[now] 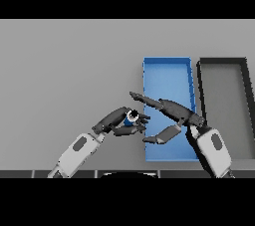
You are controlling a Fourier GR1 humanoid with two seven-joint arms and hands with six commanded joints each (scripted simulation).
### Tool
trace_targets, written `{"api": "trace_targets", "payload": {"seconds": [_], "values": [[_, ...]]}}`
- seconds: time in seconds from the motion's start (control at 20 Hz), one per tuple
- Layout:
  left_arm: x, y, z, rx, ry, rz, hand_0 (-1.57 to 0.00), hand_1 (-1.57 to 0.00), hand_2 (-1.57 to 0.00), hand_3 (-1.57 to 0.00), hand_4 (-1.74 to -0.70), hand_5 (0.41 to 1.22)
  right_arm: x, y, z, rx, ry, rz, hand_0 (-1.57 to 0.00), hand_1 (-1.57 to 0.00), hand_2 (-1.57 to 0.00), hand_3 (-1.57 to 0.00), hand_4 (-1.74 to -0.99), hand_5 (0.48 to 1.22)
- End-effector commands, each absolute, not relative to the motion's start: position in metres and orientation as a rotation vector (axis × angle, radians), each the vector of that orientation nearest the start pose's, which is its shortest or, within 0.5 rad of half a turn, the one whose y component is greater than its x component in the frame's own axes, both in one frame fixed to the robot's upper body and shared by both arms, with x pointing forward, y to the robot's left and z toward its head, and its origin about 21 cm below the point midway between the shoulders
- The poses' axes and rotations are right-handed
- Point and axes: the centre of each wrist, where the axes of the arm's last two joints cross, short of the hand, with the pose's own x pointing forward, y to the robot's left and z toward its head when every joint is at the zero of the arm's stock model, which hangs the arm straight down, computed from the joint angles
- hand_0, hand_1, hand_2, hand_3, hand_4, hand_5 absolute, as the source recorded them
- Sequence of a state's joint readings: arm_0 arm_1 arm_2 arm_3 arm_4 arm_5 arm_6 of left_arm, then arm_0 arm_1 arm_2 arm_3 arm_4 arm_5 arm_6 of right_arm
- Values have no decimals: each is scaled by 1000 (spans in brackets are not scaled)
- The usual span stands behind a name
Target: Pick up the blue pipe and place it into the blue bin.
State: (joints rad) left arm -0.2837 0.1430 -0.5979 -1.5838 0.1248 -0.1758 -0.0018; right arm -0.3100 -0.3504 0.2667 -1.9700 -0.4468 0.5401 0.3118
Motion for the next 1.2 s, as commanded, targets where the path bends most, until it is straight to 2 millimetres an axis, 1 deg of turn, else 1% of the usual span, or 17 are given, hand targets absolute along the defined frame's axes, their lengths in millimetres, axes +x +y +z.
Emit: {"api": "trace_targets", "payload": {"seconds": [0.0, 0.1, 0.25, 0.4, 0.5, 0.55, 0.6, 0.65, 0.7, 0.75, 0.8, 0.85, 0.9, 0.95, 1.0, 1.05, 1.15], "values": [[256, 97, 50, -615, -1649, -803, -1571, -1571, -1571, -1444, -1728, 1221, 261, -180, 168, 689, -1676, 1038, 1, 1, 1, 1, -1307, 497], [256, 101, 49, -645, -1677, -797, -1571, -1571, -1571, -1490, -1627, 1221, 262, -170, 170, 716, -1676, 1090, 1, 1, 1, 1, -1270, 510], [253, 98, 51, -651, -1654, -825, -1571, -1571, -1571, -1529, -1542, 1221, 269, -147, 174, 710, -1646, 1148, 1, 1, 1, 1, -1243, 522], [258, 101, 52, -637, -1669, -828, -1571, -1571, -1571, -1550, -1499, 1221, 274, -130, 176, 738, -1631, 1169, 1, 1, 1, 1, -1208, 506], [259, 101, 50, -632, -1660, -826, -1571, -1571, -1571, -1557, -1473, 1221, 280, -119, 179, 741, -1588, 1190, 1, 1, -9, 1, -1210, 498], [258, 99, 51, -633, -1658, -819, -1571, -1571, -1571, -1560, -1525, 1221, 281, -114, 179, 757, -1580, 1205, -17, -34, -54, -26, -1236, 493], [257, 96, 53, -645, -1672, -817, -1571, -1571, -1571, -1284, -1568, 1221, 280, -111, 179, 772, -1584, 1217, -107, -140, -160, -116, -1291, 483], [259, 99, 53, -582, -1666, -844, -1571, -1571, -1571, -1190, -1603, 1221, 282, -106, 178, 767, -1579, 1236, -264, -299, -308, -252, -1348, 477], [258, 99, 53, -522, -1640, -914, -1571, -1527, -1571, -1119, -1630, 1221, 285, -103, 178, 762, -1573, 1256, -475, -487, -492, -516, -1365, 477], [257, 103, 56, -510, -1647, -899, -1571, -1536, -1571, -1121, -1647, 1221, 286, -102, 177, 781, -1582, 1256, -694, -704, -708, -659, -1433, 486], [257, 102, 56, -528, -1672, -898, -1571, -1543, -1571, -1211, -1665, 1221, 286, -95, 180, 814, -1600, 1257, -869, -877, -881, -775, -1486, 516], [260, 100, 55, -536, -1675, -871, -1571, -1548, -1571, -1283, -1680, 1221, 289, -95, 180, 828, -1604, 1244, -1010, -1016, -1019, -880, -1527, 570], [262, 96, 55, -576, -1683, -855, -1571, -1553, -1571, -1340, -1692, 1221, 290, -94, 181, 854, -1591, 1224, -1122, -1127, -1129, -1018, -1498, 638], [262, 97, 53, -603, -1683, -838, -1571, -1557, -1571, -1386, -1702, 1221, 290, -94, 180, 867, -1582, 1213, -1212, -1216, -1218, -1128, -1474, 755], [260, 96, 51, -628, -1682, -826, -1571, -1559, -1571, -1423, -1710, 1221, 288, -93, 175, 894, -1601, 1206, -1284, -1287, -1288, -1217, -1457, 848], [260, 98, 50, -634, -1688, -815, -1571, -1562, -1571, -1453, -1716, 1221, 286, -91, 177, 885, -1599, 1220, -1341, -1344, -1345, -1288, -1445, 923], [258, 98, 51, -626, -1679, -821, -1571, -1565, -1571, -1495, -1723, 1221, 284, -95, 176, 862, -1639, 1269, -1424, -1425, -1426, -1390, -1435, 1030]]}}
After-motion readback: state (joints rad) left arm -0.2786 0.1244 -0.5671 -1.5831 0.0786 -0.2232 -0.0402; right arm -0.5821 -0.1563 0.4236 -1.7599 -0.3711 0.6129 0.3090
